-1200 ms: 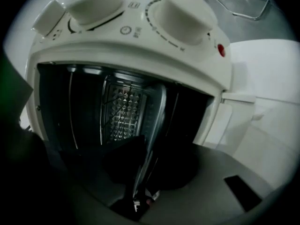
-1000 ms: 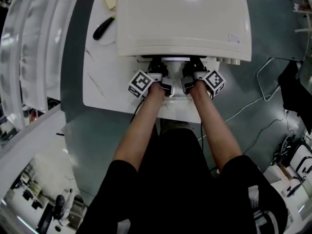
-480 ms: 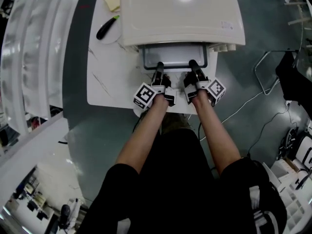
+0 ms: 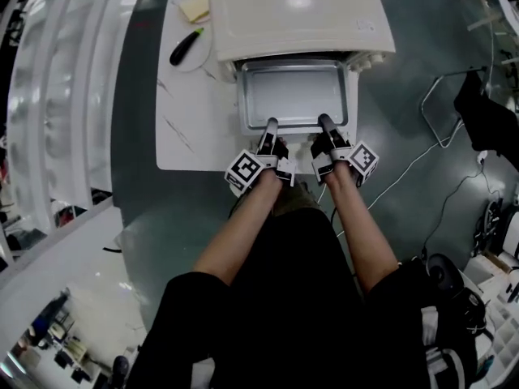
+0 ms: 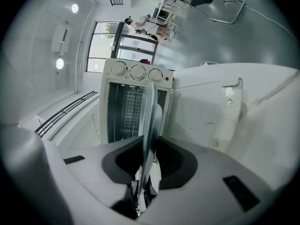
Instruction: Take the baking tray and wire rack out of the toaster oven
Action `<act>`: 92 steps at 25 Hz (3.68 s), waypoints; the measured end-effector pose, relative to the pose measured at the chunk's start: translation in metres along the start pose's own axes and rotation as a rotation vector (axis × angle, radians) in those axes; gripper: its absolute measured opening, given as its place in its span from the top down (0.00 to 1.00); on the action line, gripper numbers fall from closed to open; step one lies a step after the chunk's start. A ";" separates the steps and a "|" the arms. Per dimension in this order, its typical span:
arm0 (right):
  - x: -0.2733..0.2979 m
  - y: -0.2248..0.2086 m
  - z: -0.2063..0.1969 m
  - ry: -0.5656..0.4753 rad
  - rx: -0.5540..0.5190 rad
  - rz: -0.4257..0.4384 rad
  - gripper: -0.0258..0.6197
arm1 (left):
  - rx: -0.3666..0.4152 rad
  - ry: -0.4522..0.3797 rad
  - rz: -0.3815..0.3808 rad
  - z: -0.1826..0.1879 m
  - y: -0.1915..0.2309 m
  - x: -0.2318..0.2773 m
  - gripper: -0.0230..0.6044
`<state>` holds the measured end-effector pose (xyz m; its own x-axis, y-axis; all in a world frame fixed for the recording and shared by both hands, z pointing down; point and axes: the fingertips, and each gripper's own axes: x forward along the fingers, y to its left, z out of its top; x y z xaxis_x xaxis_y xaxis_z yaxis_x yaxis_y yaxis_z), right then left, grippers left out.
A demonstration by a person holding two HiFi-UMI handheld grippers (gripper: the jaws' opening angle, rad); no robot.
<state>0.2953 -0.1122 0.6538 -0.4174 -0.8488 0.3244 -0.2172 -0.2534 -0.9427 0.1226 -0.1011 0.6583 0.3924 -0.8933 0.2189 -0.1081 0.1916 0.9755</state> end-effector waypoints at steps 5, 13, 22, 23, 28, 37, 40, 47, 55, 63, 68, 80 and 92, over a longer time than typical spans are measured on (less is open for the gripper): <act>-0.032 0.006 -0.018 -0.007 -0.029 0.007 0.83 | 0.031 0.102 -0.011 -0.012 -0.004 -0.031 0.81; -0.067 0.013 -0.069 -0.023 -0.043 0.009 0.83 | 0.045 0.121 -0.035 -0.001 -0.005 -0.090 0.81; -0.057 0.025 -0.164 0.085 -0.088 0.011 0.82 | 0.053 0.035 -0.020 0.062 0.009 -0.166 0.81; -0.053 0.026 -0.172 0.101 -0.091 0.018 0.82 | 0.059 0.022 -0.014 0.069 0.011 -0.171 0.81; -0.032 0.030 -0.239 0.187 -0.101 0.018 0.81 | 0.073 -0.059 0.017 0.121 0.025 -0.215 0.81; 0.011 0.025 -0.317 0.316 -0.100 -0.016 0.80 | 0.055 -0.187 0.075 0.190 0.054 -0.257 0.81; 0.028 0.019 -0.329 0.337 -0.084 -0.037 0.80 | 0.045 -0.199 0.102 0.206 0.067 -0.255 0.80; 0.072 0.003 -0.338 0.346 -0.080 -0.104 0.80 | 0.035 -0.167 0.150 0.239 0.096 -0.230 0.79; 0.114 -0.012 -0.323 0.343 -0.048 -0.169 0.79 | 0.031 -0.104 0.204 0.256 0.114 -0.186 0.78; 0.144 -0.023 -0.311 0.370 -0.070 -0.241 0.79 | 0.063 0.009 0.292 0.268 0.127 -0.150 0.78; 0.150 -0.035 -0.312 0.396 -0.037 -0.348 0.81 | 0.053 0.093 0.409 0.267 0.139 -0.146 0.78; 0.150 -0.042 -0.328 0.523 -0.059 -0.506 0.73 | 0.106 0.191 0.577 0.273 0.150 -0.157 0.73; 0.132 -0.041 -0.333 0.635 -0.194 -0.645 0.52 | 0.194 0.233 0.692 0.280 0.154 -0.174 0.63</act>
<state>-0.0448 -0.0600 0.7614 -0.5571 -0.1428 0.8181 -0.6957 -0.4576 -0.5537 -0.2178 -0.0298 0.7649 0.3567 -0.4823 0.8001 -0.5507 0.5833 0.5971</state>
